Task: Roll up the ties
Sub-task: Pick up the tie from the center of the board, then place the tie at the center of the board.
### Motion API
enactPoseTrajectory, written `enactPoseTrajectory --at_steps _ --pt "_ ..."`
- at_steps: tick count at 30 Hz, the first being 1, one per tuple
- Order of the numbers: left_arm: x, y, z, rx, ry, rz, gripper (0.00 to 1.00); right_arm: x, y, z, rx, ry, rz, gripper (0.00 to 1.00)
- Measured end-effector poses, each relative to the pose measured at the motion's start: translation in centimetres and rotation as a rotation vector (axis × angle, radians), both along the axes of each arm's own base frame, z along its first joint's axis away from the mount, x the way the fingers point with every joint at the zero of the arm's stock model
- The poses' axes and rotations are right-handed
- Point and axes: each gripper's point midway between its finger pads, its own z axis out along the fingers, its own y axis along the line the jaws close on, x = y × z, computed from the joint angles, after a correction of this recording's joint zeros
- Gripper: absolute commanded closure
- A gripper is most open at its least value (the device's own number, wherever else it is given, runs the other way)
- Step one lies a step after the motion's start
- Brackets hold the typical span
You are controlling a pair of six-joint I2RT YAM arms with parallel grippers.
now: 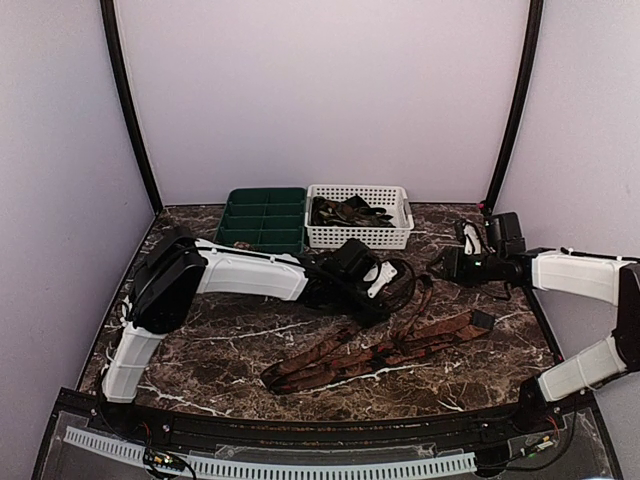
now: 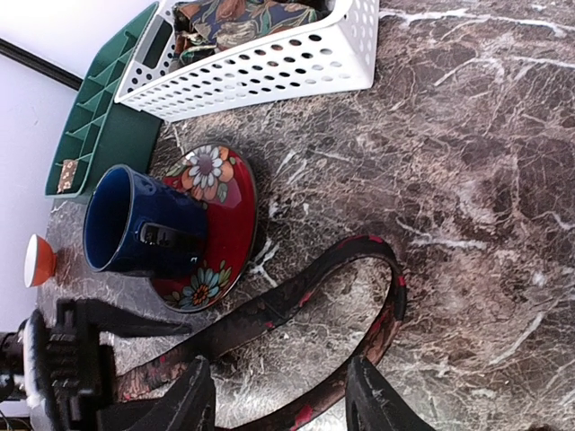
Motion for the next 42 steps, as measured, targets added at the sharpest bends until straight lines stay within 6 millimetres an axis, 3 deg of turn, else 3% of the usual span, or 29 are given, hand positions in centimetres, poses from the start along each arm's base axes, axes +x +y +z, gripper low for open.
enactPoseTrajectory --at_steps 4,9,11,16,22,25,27,30,34,37,42 --pt "1.4 -0.8 -1.1 0.025 -0.016 0.025 0.47 -0.5 0.1 -0.3 0.024 0.015 0.006 0.52" --pt "1.9 -0.5 -2.8 0.082 -0.010 0.042 0.53 -0.9 0.0 -0.2 0.043 0.020 0.006 0.52" --pt "2.0 -0.5 -2.9 0.088 -0.011 0.045 0.62 -0.8 -0.1 0.0 0.047 0.013 0.005 0.52" --pt "1.9 -0.3 -3.0 0.102 -0.004 0.042 0.97 -0.8 -0.3 0.5 0.057 0.002 0.002 0.54" --pt "2.0 0.7 -2.1 0.130 -0.037 0.051 1.00 -0.8 -0.3 0.7 0.070 0.001 0.003 0.57" --pt "1.6 2.4 0.2 0.150 -0.073 0.053 1.00 -0.9 -0.1 0.7 0.083 0.002 0.011 0.57" --pt "1.3 3.8 3.2 0.141 -0.116 0.053 1.00 -1.0 0.1 0.8 0.096 0.001 0.019 0.57" --pt "0.4 6.6 9.9 0.091 -0.212 0.054 1.00 -1.1 0.6 1.1 0.124 -0.002 0.042 0.58" --pt "-1.8 11.3 15.3 0.064 -0.297 0.054 1.00 -1.4 1.4 1.5 0.160 -0.008 0.080 0.58" --pt "-3.9 15.5 15.2 0.117 -0.301 0.056 1.00 -1.9 2.7 1.5 0.176 -0.002 0.126 0.58" --pt "-7.6 22.5 12.2 0.275 -0.231 0.045 1.00 -4.1 6.0 0.4 0.179 0.044 0.239 0.60"
